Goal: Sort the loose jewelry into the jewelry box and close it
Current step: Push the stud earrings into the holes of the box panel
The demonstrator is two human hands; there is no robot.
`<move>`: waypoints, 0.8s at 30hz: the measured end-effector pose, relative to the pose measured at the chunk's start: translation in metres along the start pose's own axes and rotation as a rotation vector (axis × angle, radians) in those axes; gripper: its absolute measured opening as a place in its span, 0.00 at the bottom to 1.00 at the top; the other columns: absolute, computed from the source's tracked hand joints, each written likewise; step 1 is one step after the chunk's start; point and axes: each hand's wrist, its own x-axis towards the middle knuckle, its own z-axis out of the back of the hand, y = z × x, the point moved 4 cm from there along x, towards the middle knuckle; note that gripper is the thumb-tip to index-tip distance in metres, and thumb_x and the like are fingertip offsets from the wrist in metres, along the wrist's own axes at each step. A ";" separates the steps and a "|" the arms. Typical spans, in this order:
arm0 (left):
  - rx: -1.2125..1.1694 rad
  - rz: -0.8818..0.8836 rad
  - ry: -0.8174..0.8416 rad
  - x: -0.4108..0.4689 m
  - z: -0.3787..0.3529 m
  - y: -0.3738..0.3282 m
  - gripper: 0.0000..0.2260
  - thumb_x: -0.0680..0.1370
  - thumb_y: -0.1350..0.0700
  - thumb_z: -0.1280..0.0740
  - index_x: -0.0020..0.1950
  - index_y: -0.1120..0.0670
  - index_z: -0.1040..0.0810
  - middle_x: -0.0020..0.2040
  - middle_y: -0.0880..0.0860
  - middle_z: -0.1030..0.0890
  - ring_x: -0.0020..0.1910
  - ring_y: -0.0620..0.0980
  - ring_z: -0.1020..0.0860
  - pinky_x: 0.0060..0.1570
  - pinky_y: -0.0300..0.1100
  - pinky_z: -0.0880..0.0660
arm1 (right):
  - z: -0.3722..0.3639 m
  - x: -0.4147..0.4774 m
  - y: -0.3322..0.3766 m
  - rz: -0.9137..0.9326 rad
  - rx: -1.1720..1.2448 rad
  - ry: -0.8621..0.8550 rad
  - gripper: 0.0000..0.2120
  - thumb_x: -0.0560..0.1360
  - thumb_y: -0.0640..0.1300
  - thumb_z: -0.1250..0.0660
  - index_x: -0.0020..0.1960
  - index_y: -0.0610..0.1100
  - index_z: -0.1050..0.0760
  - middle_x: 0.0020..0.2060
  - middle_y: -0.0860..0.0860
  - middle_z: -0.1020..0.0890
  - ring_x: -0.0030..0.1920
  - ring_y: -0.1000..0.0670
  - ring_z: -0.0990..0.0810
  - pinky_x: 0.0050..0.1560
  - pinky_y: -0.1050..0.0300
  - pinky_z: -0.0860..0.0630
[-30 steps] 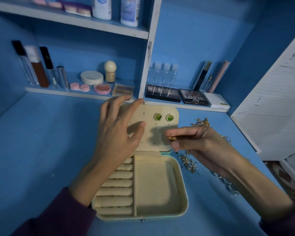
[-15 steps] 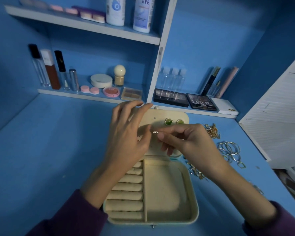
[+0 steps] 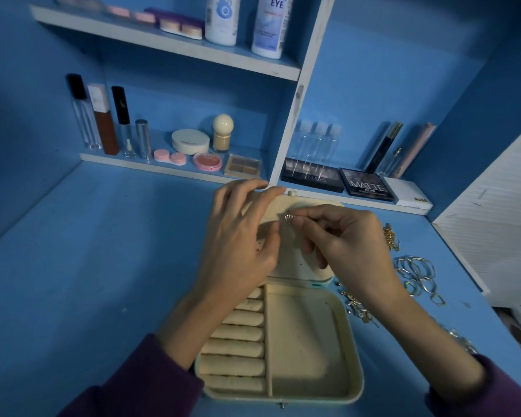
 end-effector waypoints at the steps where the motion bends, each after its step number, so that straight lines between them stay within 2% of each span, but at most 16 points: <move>1: 0.001 0.000 0.000 0.000 0.000 0.000 0.19 0.73 0.53 0.39 0.64 0.54 0.23 0.59 0.53 0.26 0.60 0.53 0.30 0.62 0.36 0.40 | 0.000 0.000 0.000 0.001 -0.002 -0.002 0.05 0.73 0.40 0.30 0.42 0.49 0.18 0.21 0.51 0.24 0.20 0.57 0.31 0.28 0.68 0.34; 5: 0.006 0.001 0.003 0.000 0.000 0.000 0.20 0.73 0.54 0.39 0.64 0.54 0.24 0.59 0.53 0.26 0.60 0.53 0.31 0.61 0.35 0.40 | -0.001 0.000 0.000 -0.001 0.012 0.006 0.04 0.73 0.41 0.30 0.42 0.47 0.17 0.20 0.50 0.24 0.20 0.57 0.31 0.28 0.69 0.34; 10: 0.003 0.000 -0.004 0.000 0.000 0.000 0.19 0.73 0.54 0.39 0.64 0.54 0.24 0.59 0.52 0.26 0.60 0.53 0.31 0.61 0.35 0.39 | -0.002 0.001 0.000 0.030 -0.014 -0.018 0.05 0.73 0.41 0.30 0.41 0.51 0.18 0.21 0.49 0.24 0.21 0.56 0.31 0.30 0.66 0.33; 13: 0.003 -0.005 -0.008 0.000 0.001 -0.001 0.19 0.73 0.55 0.38 0.63 0.54 0.24 0.59 0.52 0.25 0.60 0.53 0.31 0.61 0.36 0.38 | -0.003 0.003 -0.002 0.083 -0.102 -0.074 0.05 0.72 0.42 0.29 0.41 0.52 0.18 0.23 0.48 0.25 0.23 0.54 0.30 0.31 0.62 0.32; 16: 0.000 -0.010 -0.012 0.000 0.000 -0.001 0.18 0.74 0.54 0.38 0.63 0.54 0.23 0.59 0.52 0.25 0.60 0.53 0.30 0.61 0.37 0.38 | -0.002 0.002 -0.002 0.131 -0.214 -0.145 0.04 0.71 0.42 0.28 0.41 0.51 0.19 0.22 0.55 0.28 0.25 0.54 0.30 0.30 0.62 0.34; 19: -0.006 -0.009 -0.018 0.000 0.000 -0.001 0.17 0.74 0.53 0.38 0.62 0.54 0.23 0.58 0.52 0.25 0.59 0.53 0.30 0.61 0.37 0.38 | -0.001 0.002 0.001 0.177 -0.322 -0.181 0.03 0.71 0.43 0.28 0.42 0.50 0.21 0.22 0.56 0.29 0.25 0.54 0.30 0.31 0.55 0.30; 24: -0.010 -0.017 -0.032 0.001 0.000 -0.002 0.17 0.74 0.51 0.37 0.61 0.54 0.22 0.57 0.52 0.25 0.58 0.53 0.30 0.60 0.38 0.36 | 0.000 0.000 0.007 0.255 -0.435 -0.233 0.03 0.70 0.48 0.32 0.42 0.50 0.21 0.22 0.57 0.30 0.25 0.51 0.28 0.29 0.53 0.27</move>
